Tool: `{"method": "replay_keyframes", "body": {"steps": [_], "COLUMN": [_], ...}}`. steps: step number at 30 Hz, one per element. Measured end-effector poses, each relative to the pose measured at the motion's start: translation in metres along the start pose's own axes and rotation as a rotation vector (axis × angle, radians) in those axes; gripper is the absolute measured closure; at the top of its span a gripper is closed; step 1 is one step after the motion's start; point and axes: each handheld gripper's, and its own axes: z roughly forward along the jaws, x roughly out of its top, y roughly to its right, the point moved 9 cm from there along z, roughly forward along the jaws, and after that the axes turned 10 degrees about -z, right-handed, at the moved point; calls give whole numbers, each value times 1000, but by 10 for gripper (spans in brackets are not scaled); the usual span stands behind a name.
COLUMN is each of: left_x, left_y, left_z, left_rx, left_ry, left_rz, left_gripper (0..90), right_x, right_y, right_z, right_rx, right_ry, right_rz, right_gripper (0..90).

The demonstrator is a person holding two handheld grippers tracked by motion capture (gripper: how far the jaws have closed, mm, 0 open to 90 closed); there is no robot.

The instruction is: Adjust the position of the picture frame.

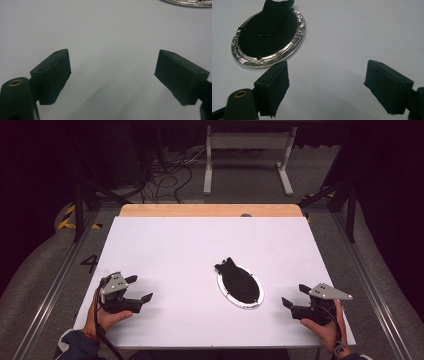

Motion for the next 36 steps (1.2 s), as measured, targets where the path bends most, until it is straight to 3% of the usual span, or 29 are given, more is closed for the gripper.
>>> {"method": "replay_keyframes", "body": {"steps": [2,8,11,12,14,15,16,18,21,26,36], "left_x": [1,-1,-3,-3,-3,-2,-2,-1,1,3,5], "left_y": [5,11,13,15,16,18,19,21,24,30,40], "left_z": [0,2,1,1,1,1,2,4,10,23,42], "left_rx": [15,-2,-14,-33,-39,-50,-58,-62,-77,-99,-124], "left_ry": [-5,-12,-27,-30,-34,-38,-39,-52,-76,-116,-164], "left_rz": [37,40,61,67,73,81,86,102,113,113,119], "left_gripper": [220,268,382,481,511,639,639,772,869,900,899], "right_x": [-1,0,3,5,6,7,7,10,12,21,26], "right_y": [-1,-1,2,3,3,3,3,3,2,3,-1], "right_z": [1,5,8,11,13,18,18,24,34,52,75], "right_rx": [6,0,-3,0,0,6,6,13,31,40,54], "right_ry": [-6,-19,-26,-22,-22,-33,-33,-36,-55,-67,-108], "right_rz": [-1,0,8,8,6,5,5,-1,-4,0,-10], "right_gripper": [233,302,413,472,505,593,593,674,748,828,852]}}
